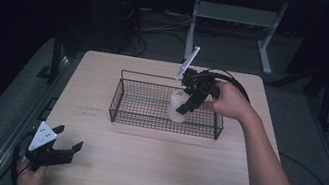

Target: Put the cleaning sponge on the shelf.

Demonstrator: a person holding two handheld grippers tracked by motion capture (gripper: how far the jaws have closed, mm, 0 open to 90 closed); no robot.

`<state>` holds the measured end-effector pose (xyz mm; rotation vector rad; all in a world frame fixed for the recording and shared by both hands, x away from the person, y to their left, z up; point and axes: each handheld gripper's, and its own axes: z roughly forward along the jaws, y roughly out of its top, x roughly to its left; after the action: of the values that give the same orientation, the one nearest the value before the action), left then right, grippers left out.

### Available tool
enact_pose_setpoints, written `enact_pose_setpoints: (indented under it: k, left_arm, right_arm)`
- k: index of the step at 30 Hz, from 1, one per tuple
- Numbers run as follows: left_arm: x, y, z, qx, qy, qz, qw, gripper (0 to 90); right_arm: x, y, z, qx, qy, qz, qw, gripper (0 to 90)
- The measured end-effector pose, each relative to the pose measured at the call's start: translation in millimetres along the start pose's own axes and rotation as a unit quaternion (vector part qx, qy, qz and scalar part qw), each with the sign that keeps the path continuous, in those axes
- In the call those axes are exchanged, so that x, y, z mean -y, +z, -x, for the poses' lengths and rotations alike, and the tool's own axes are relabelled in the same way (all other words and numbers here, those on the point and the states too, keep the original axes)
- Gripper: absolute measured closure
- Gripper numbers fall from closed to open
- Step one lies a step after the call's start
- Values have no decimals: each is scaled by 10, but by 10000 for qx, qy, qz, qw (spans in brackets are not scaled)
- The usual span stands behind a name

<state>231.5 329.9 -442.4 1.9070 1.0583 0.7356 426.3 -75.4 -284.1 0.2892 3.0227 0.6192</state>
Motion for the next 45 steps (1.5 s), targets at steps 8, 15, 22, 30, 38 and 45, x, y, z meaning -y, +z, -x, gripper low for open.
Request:
enact_pose_setpoints:
  k: [8,15,22,30,38,45]
  left_arm:
    - [1,-2,-1,-1,-9,-3,10000,137]
    - [3,-5,-6,0,-18,-5,10000,137]
    - [5,-7,-14,-9,-12,-11,10000,137]
    - [6,-9,-15,-8,-15,-14,10000,137]
    - [5,-3,-4,-8,-2,-9,10000,137]
    - [7,-3,-12,-7,-6,-8,10000,137]
  right_arm:
    - [-15,28,77,27,46,1,10000,285]
    - [-24,128,203,14,189,-16,9998,285]
    - [-1,237,320,7,303,-78,9995,285]
    - [27,332,411,13,402,-121,9991,285]
    - [96,410,515,4,613,-115,9981,285]
    - [134,545,573,-7,670,-267,9974,285]
